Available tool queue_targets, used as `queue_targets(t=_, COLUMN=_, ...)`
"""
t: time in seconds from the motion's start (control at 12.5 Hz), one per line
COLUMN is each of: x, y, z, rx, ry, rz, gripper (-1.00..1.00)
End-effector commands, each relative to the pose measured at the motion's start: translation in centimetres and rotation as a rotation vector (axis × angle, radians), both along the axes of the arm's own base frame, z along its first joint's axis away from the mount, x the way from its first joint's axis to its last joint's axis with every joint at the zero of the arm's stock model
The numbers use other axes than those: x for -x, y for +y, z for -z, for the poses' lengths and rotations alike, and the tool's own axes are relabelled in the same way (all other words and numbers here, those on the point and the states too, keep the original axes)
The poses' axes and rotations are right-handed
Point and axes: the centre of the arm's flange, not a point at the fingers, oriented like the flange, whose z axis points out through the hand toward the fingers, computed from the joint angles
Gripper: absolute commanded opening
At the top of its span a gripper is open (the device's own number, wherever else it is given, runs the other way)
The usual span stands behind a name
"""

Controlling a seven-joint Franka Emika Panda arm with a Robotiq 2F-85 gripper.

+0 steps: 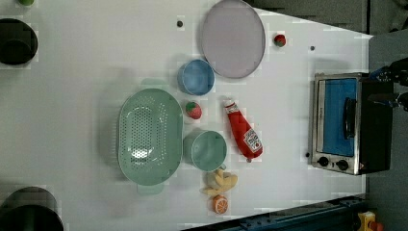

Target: Flap open oven.

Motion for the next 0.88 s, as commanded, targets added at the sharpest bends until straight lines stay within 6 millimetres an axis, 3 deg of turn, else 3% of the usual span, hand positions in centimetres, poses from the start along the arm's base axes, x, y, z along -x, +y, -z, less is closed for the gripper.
queue_targets(t=0.08, x=9.55, y=-4.22, z=-4.32, rx=-0.014, ry=-0.013, rz=0.047, gripper=0.59)
queue_targets(t=0.24, x=9.54, y=-4.22, z=-4.32, rx=-0.014, ry=-0.013, rz=0.047, gripper=1.0)
queue_targets(t=0.56, x=9.54, y=-4.25, z=-4.32, rx=-0.014, ry=-0.013, rz=0.048, gripper=1.0)
queue_targets(t=0.64, x=9.55, y=-4.28, z=-4.31, rx=-0.014, ry=-0.013, rz=0.048, gripper=0.9)
queue_targets(t=0.88, x=9.57, y=-4.47, z=-4.26, rx=-0.015, ry=-0.012, rz=0.052, gripper=0.14)
